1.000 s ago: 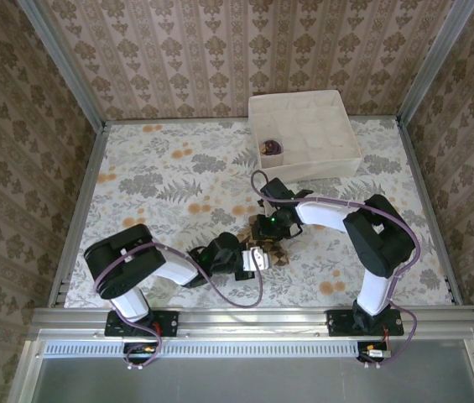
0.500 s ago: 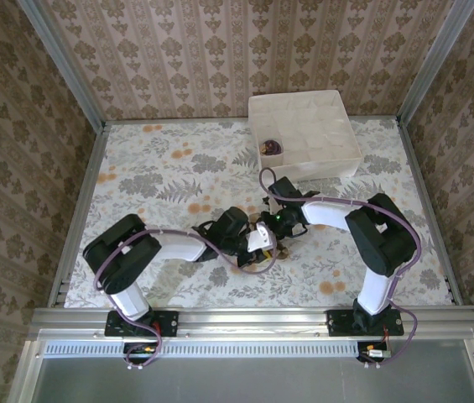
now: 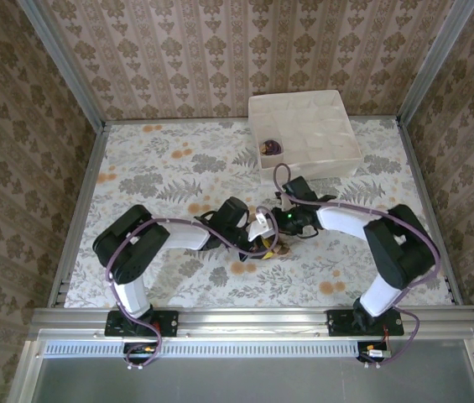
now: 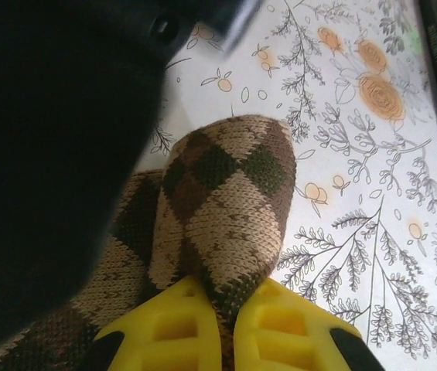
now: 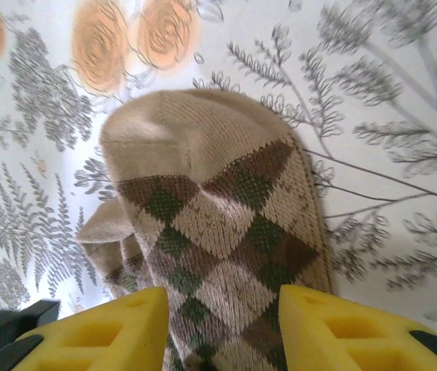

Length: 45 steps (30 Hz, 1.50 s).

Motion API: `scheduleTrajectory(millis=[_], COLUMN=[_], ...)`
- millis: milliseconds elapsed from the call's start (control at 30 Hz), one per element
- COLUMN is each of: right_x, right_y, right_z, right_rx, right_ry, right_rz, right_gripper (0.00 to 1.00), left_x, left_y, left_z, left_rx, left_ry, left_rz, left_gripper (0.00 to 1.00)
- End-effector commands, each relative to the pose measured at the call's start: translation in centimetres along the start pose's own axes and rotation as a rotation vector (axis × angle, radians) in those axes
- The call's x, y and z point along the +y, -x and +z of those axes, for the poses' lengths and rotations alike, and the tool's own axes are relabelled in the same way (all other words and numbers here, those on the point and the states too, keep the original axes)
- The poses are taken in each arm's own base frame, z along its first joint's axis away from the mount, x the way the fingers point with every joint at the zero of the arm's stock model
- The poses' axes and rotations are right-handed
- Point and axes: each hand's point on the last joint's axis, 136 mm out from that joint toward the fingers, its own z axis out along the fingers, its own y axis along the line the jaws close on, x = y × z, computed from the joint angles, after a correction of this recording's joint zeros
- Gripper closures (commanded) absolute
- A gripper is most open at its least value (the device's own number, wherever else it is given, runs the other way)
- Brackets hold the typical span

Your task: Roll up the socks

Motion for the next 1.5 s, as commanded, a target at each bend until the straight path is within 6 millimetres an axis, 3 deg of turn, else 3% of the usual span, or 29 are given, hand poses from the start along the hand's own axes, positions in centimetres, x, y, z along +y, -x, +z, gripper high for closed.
scheduleTrajectory(millis=[0, 233, 533, 1100, 1267, 1467], right_x=[0.9, -0.2, -0.8, -0.9, -1.2, -1.8], right_y=[0.5, -2.2, -4.6, -5.5, -6.5, -7.4], right_z=[-2.6, -4.5, -5.1, -1.1, 0.3, 1.4], right_rx=[-0.09, -0.113, -0.128, 0.033, 0.1, 0.162], right_ry=[0.018, 0.031, 0.083, 0.086, 0.061, 0.0], right_rz=[-0.059, -0.062, -0.028, 0.0, 0.015, 0.027], right_gripper=[0.56, 0.54, 0.51, 0.52, 0.64, 0.97], left_x=[0.3, 1.0, 2.0, 1.7, 1.8, 2.0], left_y=[-5.7, -5.5, -5.5, -5.4, -5.7, -5.4], left_z=[0.2, -0.1, -0.3, -1.0, -0.9, -1.6], left_rx=[0.14, 0.108, 0.087, 0.087, 0.125, 0.149], left_ry=[-0.026, -0.043, -0.049, -0.028, 0.004, 0.068], left_rz=[-0.225, -0.283, -0.354, -0.319, -0.293, -0.247], left_gripper=[1.0, 1.0, 1.0, 1.0, 0.95, 0.76])
